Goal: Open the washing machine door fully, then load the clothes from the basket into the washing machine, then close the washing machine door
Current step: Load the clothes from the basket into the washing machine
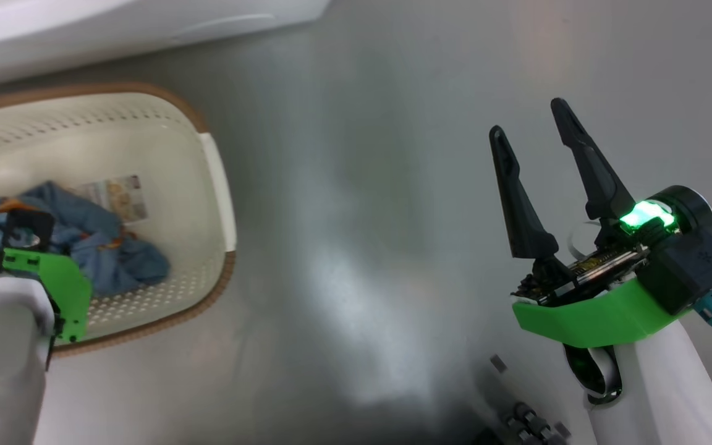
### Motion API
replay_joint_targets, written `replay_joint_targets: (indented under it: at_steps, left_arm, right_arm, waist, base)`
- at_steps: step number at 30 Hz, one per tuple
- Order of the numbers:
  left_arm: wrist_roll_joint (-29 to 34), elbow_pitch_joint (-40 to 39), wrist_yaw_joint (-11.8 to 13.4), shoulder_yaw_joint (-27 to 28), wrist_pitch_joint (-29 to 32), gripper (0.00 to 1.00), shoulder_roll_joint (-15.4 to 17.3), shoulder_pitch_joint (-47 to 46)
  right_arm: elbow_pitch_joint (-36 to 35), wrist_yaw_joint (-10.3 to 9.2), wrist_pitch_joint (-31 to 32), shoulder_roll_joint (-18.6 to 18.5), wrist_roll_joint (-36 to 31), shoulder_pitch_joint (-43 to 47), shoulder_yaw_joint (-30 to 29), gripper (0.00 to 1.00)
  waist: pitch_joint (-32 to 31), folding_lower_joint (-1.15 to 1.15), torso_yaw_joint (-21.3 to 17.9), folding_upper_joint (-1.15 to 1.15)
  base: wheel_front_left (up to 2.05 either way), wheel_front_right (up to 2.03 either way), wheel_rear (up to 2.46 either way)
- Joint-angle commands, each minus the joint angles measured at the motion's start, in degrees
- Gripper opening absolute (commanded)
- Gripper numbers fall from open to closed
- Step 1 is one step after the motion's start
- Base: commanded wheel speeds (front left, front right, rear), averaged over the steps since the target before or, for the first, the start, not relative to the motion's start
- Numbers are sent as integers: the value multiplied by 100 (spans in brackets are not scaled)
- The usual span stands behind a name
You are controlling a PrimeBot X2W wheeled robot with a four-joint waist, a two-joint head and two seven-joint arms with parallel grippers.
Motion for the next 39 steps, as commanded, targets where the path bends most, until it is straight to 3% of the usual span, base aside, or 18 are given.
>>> replay_joint_targets:
  at_steps: [1,12,13,14,16,30,39]
  left_arm:
    - [94,18,-19,55,11,100,286,-3]
    - [230,155,-279,-221,380,100,497,-321]
    - [222,163,-288,-226,398,96,509,-335]
    - [201,171,-288,-218,423,45,517,-347]
    - [209,189,-285,-252,527,0,526,-364]
    - [15,232,-197,-224,599,0,465,-384]
    - [-39,189,-22,-271,70,0,275,-235]
  right_arm:
    - [-150,9,-31,12,72,84,161,100]
    - [-187,9,-32,12,238,-68,299,100]
    - [-193,9,-32,12,245,-75,310,100]
    - [-196,9,-32,12,250,-81,317,100]
    - [-194,9,-32,12,249,-88,324,100]
    - [-152,9,-32,12,154,-89,214,100]
    - [-122,9,-32,13,0,43,33,100]
  waist:
    - [567,0,-522,0]
    - [920,0,-683,0]
    - [937,0,-697,0]
    - [950,0,-708,0]
    - [963,0,-719,0]
    - [815,0,-579,0]
    - [465,0,-311,0]
  base:
    - [0,0,0]
    - [0,0,0]
    - [0,0,0]
    - [0,0,0]
    - [0,0,0]
    - [0,0,0]
    - [0,0,0]
